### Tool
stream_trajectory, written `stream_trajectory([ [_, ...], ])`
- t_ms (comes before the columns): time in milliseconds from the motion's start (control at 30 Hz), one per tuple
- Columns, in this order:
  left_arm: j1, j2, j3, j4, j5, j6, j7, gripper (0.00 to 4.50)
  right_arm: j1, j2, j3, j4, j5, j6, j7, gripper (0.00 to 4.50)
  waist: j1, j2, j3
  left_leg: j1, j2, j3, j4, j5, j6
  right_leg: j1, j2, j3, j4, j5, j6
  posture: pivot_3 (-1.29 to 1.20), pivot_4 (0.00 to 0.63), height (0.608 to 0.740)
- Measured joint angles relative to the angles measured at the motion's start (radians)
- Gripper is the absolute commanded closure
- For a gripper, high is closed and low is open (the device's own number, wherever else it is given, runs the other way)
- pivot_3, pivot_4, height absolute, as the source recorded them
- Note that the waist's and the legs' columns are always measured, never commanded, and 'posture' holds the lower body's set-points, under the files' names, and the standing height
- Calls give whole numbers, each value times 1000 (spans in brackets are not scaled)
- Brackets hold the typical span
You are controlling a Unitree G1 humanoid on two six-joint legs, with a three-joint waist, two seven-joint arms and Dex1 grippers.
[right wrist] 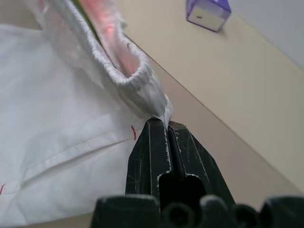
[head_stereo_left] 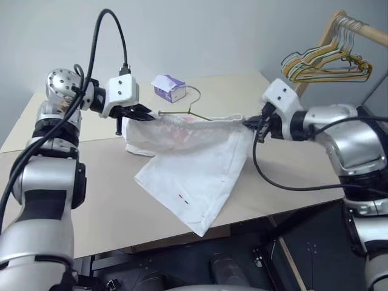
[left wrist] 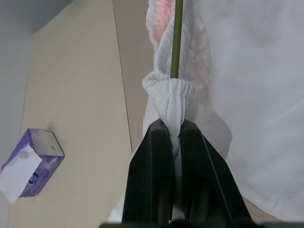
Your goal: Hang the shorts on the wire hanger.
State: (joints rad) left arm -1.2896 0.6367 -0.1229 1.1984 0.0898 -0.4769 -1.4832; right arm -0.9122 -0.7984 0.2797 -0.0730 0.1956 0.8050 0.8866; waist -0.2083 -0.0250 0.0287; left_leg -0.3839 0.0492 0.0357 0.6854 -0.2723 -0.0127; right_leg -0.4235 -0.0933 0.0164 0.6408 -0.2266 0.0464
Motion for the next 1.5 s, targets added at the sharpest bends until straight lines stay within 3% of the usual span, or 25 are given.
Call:
stream_trajectory([
  [200,1,-5,25,-9,-27,8,-12,4500,-124,15,84,0,-50,8,68,4437,1,0,0,-1,0,0,0,0,0,0,0,-1,1,0,0,-158,0,740],
  [500,24,1,48,-23,-54,22,-10,4500,-124,51,96,6,-109,-55,87,4437,1,0,0,-1,0,0,0,0,0,0,-1,-1,2,0,0,-148,0,740],
  [600,30,1,54,-38,-55,22,-18,4500,-100,64,96,19,-129,-118,75,3787,1,0,0,-1,0,0,0,0,0,0,-1,-1,2,0,0,-148,0,740],
  [800,46,2,55,-44,-55,22,-33,4500,-67,67,88,38,-133,-195,105,1819,1,0,0,-1,0,0,0,0,0,0,-1,-1,2,0,0,-146,0,740],
  [1433,47,1,66,-54,-87,21,-115,4500,11,147,-28,221,-33,-304,198,1819,0,0,0,0,0,0,0,0,0,1,-1,-1,2,0,0,-150,0,740],
  [1500,47,1,67,-56,-94,22,-126,4500,10,154,-29,239,-23,-304,213,2186,0,0,0,0,0,0,0,0,0,1,-1,-1,3,0,0,-147,0,740],
])
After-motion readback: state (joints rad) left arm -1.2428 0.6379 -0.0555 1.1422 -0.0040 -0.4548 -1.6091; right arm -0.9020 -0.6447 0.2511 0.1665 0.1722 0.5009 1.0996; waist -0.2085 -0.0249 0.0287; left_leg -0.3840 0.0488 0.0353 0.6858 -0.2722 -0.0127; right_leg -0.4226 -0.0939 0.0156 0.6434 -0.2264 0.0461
